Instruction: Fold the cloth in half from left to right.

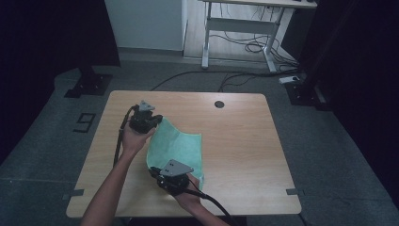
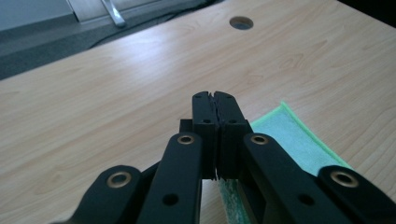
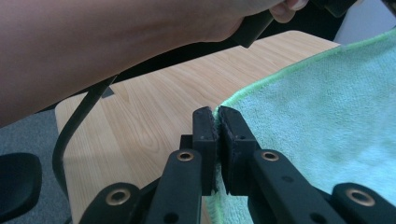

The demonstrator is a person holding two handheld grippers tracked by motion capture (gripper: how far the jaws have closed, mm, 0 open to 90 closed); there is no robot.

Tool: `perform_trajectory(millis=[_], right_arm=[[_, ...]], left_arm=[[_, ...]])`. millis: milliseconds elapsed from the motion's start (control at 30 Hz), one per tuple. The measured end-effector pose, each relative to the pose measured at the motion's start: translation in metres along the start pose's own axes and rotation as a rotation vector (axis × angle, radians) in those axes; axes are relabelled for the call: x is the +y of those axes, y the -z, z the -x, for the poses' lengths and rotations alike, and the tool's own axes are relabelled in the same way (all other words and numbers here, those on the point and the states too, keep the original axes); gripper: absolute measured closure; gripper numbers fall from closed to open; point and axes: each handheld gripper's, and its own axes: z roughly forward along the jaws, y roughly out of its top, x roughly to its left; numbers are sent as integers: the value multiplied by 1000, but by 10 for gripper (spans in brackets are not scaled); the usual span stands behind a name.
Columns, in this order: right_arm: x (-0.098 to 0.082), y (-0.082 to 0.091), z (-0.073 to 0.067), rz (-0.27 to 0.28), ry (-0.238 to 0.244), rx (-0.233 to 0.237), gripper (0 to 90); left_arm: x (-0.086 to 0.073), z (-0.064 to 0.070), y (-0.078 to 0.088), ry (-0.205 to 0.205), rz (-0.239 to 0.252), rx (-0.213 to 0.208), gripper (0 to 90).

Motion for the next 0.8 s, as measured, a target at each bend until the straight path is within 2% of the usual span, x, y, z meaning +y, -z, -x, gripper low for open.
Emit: perform_trajectory(millis=[67, 100, 133, 167, 200, 267, 800], right_arm=[[-2, 2, 1, -4, 0, -2, 850], [-5, 5, 3, -13, -3, -3, 850], [-5, 5, 3, -13, -3, -3, 850], [-9, 9, 5, -14, -9, -10, 850], [-9, 9, 5, -14, -9, -10, 850], [-13, 14, 11, -15, -23, -17, 850], [-34, 34, 27, -28, -69, -53, 849]], left_arm=[[0, 2, -4, 1, -7, -5, 882], [0, 5, -13, 4, -20, -10, 882], [0, 5, -13, 4, -20, -10, 882], [0, 8, -21, 6, -33, -16, 882], [0, 8, -21, 6, -33, -16, 882], [1, 10, -30, 16, -41, -20, 881], [1, 30, -56, -15, -83, -46, 881]])
